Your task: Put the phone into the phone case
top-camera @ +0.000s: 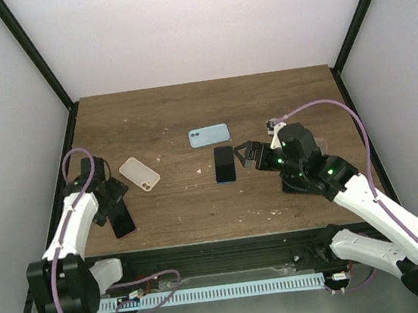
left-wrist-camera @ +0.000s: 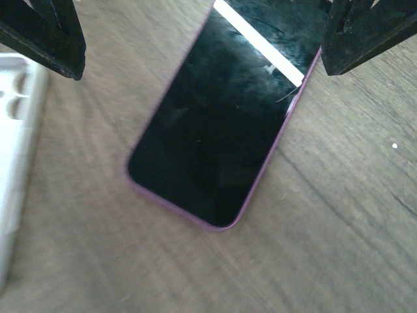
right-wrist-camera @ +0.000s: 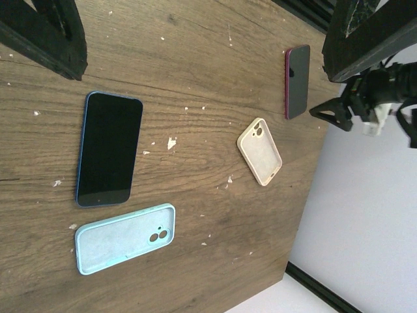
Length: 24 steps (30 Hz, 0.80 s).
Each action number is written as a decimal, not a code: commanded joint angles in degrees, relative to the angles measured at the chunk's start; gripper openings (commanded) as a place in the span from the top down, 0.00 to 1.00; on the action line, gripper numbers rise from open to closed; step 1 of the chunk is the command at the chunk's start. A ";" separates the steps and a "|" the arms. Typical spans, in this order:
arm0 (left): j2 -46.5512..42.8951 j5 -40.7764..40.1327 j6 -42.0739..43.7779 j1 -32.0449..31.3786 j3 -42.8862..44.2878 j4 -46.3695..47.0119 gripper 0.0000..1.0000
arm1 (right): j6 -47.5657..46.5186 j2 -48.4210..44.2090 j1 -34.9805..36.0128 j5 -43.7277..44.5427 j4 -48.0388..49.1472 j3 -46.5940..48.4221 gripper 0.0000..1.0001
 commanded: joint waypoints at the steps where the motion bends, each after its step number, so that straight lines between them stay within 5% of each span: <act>1: 2.30 -2.65 0.41 0.58 -1.68 4.44 0.00 | -2.28 -1.25 0.47 -0.67 1.28 0.81 0.00; 17: 8.94 3.26 1.58 -0.15 -6.05 11.84 0.01 | -7.19 -2.58 0.40 2.96 1.49 1.56 0.00; 24: 10.39 6.09 -1.83 -6.99 -5.55 11.38 0.03 | -7.07 -0.48 0.40 2.87 2.11 1.37 0.00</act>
